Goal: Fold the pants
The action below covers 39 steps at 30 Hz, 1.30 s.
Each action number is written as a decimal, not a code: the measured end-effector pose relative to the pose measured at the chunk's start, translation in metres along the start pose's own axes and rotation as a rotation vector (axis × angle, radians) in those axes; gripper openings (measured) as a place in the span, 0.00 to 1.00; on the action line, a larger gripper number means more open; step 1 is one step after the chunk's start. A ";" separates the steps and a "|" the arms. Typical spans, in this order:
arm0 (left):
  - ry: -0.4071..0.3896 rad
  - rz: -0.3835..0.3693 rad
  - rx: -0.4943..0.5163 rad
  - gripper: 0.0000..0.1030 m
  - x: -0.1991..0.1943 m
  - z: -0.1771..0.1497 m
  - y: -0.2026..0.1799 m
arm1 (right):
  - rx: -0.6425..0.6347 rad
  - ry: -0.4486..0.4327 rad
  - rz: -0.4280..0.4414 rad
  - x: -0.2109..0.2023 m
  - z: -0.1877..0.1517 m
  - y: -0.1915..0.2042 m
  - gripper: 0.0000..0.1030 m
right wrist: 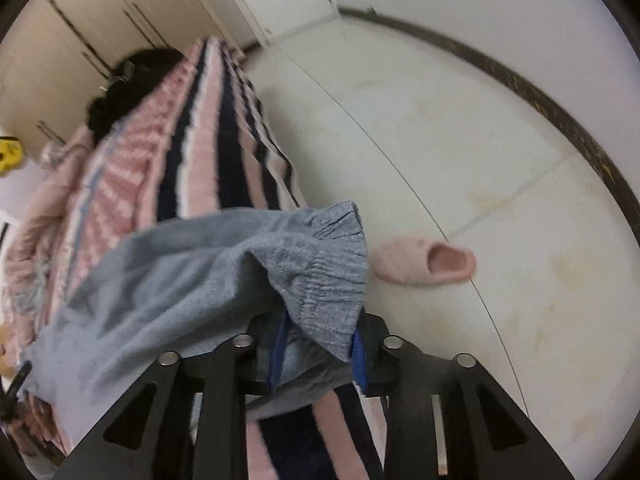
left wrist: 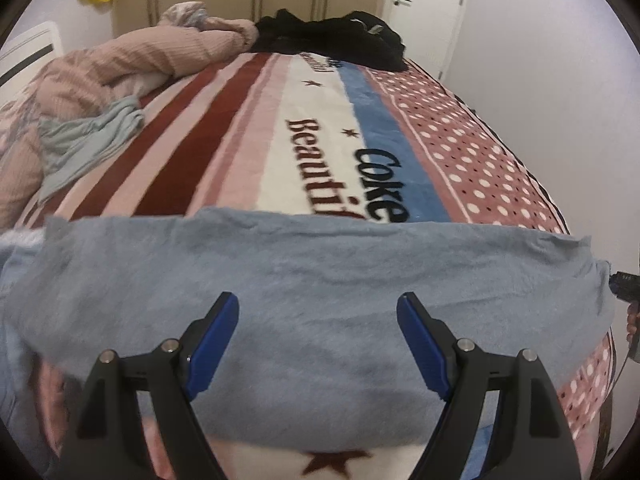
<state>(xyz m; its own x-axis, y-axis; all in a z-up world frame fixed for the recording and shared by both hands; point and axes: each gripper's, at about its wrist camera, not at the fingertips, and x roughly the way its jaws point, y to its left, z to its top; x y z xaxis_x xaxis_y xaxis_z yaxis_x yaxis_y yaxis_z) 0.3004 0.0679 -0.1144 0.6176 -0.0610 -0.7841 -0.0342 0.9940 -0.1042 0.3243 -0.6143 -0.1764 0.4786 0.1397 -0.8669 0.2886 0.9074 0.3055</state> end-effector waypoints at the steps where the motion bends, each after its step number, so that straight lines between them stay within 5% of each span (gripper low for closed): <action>1: 0.002 0.007 -0.005 0.76 -0.004 -0.004 0.005 | -0.001 0.002 -0.023 0.003 0.000 -0.001 0.40; 3: 0.006 0.001 -0.032 0.76 -0.017 -0.016 0.019 | -0.022 -0.025 -0.072 -0.004 -0.004 0.002 0.49; 9: 0.031 -0.098 -0.172 0.87 -0.041 -0.060 0.059 | -0.112 -0.144 -0.148 -0.051 -0.031 0.023 0.51; 15: 0.053 -0.118 -0.292 0.87 -0.017 -0.092 0.081 | -0.192 -0.278 0.033 -0.110 -0.086 0.071 0.59; 24: -0.075 -0.047 -0.388 0.86 0.022 -0.065 0.107 | -0.464 -0.344 0.267 -0.138 -0.187 0.191 0.66; 26: -0.106 -0.032 -0.420 0.80 0.028 -0.057 0.111 | -0.498 -0.332 0.299 -0.137 -0.207 0.207 0.66; 30: -0.135 -0.001 -0.452 0.48 0.037 -0.042 0.113 | -0.516 -0.300 0.313 -0.124 -0.240 0.232 0.66; 33: -0.175 0.051 -0.466 0.10 0.037 -0.035 0.114 | -0.488 -0.269 0.346 -0.116 -0.258 0.236 0.66; 39: -0.332 0.039 -0.396 0.06 -0.003 -0.027 0.105 | -0.412 -0.255 0.363 -0.113 -0.275 0.236 0.66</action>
<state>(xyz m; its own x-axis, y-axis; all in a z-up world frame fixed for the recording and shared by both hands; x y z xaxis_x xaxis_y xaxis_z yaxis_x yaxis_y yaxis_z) 0.2739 0.1704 -0.1399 0.8238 0.0715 -0.5623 -0.3174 0.8801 -0.3531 0.1104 -0.3070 -0.1145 0.6846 0.4159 -0.5986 -0.2512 0.9055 0.3419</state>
